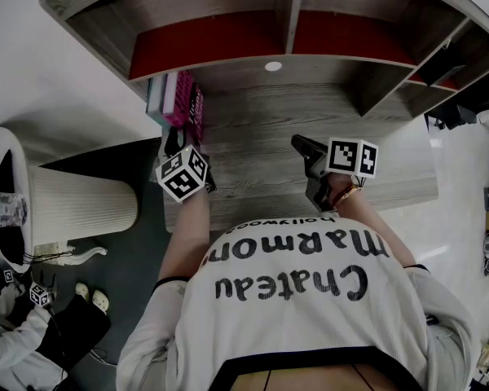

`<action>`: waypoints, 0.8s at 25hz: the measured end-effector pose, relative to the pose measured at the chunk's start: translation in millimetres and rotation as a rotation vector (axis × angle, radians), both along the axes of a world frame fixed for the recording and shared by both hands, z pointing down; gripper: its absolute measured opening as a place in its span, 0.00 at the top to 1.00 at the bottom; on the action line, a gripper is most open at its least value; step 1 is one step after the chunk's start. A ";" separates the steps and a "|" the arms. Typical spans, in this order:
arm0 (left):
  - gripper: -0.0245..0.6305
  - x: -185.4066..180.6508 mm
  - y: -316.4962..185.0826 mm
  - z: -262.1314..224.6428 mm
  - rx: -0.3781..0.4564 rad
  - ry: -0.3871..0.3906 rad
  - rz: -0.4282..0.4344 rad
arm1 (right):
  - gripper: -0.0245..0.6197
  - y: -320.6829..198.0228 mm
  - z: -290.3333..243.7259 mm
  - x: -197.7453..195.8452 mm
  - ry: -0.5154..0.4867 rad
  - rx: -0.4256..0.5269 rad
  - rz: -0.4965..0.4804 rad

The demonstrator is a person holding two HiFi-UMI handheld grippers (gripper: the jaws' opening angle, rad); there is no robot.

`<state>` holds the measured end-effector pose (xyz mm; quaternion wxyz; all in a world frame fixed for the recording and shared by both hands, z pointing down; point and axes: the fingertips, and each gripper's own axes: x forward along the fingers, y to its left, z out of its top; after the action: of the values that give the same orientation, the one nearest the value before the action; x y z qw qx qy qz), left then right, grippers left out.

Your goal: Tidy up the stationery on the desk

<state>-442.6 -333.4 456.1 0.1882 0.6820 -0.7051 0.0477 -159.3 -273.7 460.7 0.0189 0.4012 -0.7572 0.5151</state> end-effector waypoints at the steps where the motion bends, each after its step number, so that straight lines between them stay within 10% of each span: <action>1: 0.73 -0.1 -0.2 0.1 -0.001 0.002 -0.002 | 0.94 0.2 0.2 0.1 0.000 -0.001 0.000; 20: 0.72 0.7 -4.3 0.3 -0.041 0.078 -0.092 | 0.94 3.7 2.4 1.9 0.001 -0.009 -0.008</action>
<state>-441.9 -337.8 456.4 0.2318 0.6460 -0.7268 0.0269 -157.4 -270.0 463.1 0.0234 0.3984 -0.7564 0.5183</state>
